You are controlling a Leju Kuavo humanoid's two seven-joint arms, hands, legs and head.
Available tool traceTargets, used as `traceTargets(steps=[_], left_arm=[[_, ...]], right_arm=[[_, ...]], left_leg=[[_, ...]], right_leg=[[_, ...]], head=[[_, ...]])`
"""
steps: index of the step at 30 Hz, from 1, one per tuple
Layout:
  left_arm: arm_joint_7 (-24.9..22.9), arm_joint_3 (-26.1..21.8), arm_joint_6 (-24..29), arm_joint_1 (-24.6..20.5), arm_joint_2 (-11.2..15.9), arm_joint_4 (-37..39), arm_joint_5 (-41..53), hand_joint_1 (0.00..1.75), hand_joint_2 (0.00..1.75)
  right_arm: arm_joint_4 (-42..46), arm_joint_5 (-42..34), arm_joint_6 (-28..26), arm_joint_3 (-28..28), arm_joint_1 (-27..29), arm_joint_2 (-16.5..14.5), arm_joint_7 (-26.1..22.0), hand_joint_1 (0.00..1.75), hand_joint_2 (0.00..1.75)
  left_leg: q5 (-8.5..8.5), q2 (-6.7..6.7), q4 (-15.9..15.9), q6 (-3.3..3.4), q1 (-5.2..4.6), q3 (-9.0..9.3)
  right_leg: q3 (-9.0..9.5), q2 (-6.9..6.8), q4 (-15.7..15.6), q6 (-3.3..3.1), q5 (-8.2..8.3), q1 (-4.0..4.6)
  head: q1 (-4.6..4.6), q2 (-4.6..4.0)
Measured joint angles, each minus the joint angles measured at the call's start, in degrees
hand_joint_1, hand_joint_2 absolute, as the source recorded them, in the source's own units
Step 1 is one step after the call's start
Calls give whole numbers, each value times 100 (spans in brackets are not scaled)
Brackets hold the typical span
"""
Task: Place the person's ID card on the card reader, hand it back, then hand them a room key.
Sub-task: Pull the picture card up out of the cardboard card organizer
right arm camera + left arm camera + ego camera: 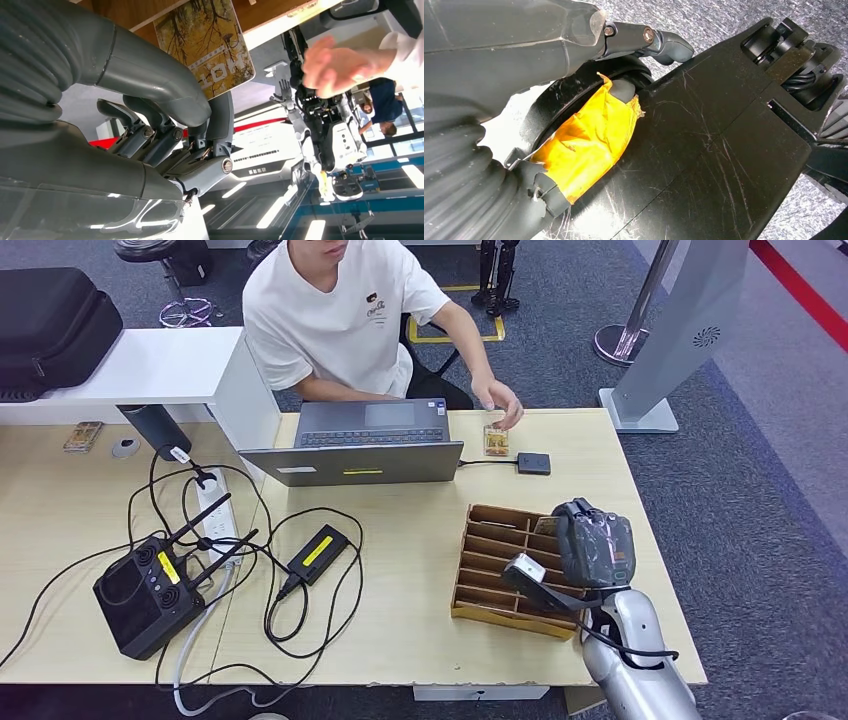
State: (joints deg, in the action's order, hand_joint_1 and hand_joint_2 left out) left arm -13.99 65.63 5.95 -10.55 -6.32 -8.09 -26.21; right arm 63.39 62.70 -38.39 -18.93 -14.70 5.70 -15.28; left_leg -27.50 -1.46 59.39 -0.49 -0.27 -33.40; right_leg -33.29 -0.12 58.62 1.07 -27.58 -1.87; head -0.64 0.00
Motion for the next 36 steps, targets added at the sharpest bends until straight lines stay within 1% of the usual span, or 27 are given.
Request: traceTargets(steps=[4, 8, 13, 19, 23, 29, 36], left_arm=[[-28, 30, 0, -2, 0, 0, 12, 0, 175], [-37, 101, -1, -9, 0, 0, 15, 0, 175], [-49, 195, -7, -25, 0, 0, 15, 0, 175], [-76, 288, -31, -46, 0, 0, 5, 0, 175], [-103, 347, -60, -63, 0, 0, 23, 0, 175], [-128, 411, -75, -81, -3, 0, 39, 0, 175], [-143, 474, -87, -95, -9, 0, 44, 0, 175]], right_arm=[[53, 2, -82, 3, -4, -22, -61, 175, 175], [304, 170, -125, 159, 27, -177, -380, 175, 175], [729, 356, -131, 566, 90, -560, -884, 175, 175], [1199, 410, -131, 1076, 124, -1029, -1446, 175, 175], [1425, 451, -132, 1353, 123, -1314, -1722, 175, 175], [1513, 550, -144, 1497, 26, -1586, -1776, 175, 175], [1515, 647, -146, 1510, -44, -1715, -1772, 175, 175]], left_leg=[[0, 0, 0, 0, 0, 0], [0, 0, 0, 0, 0, 1], [0, 0, -1, -1, 2, 1], [1, 1, -1, -1, 3, 1], [1, 1, -1, -1, 3, 0], [1, 1, -1, -2, 3, 1], [1, 0, -1, -2, 3, 0]], right_leg=[[0, 0, 0, 0, 0, 0], [-1, 1, 0, 0, 0, 0], [-2, 1, 1, 0, 0, 2], [-2, 2, 1, 0, 0, 2], [-1, 2, 1, 0, 0, 1], [-1, 2, 1, 0, 0, 2], [-1, 2, 1, 0, 0, 2]], head=[[1, 0], [0, 0], [-1, 0], [1, 0], [1, 0], [1, 0], [1, 0]])
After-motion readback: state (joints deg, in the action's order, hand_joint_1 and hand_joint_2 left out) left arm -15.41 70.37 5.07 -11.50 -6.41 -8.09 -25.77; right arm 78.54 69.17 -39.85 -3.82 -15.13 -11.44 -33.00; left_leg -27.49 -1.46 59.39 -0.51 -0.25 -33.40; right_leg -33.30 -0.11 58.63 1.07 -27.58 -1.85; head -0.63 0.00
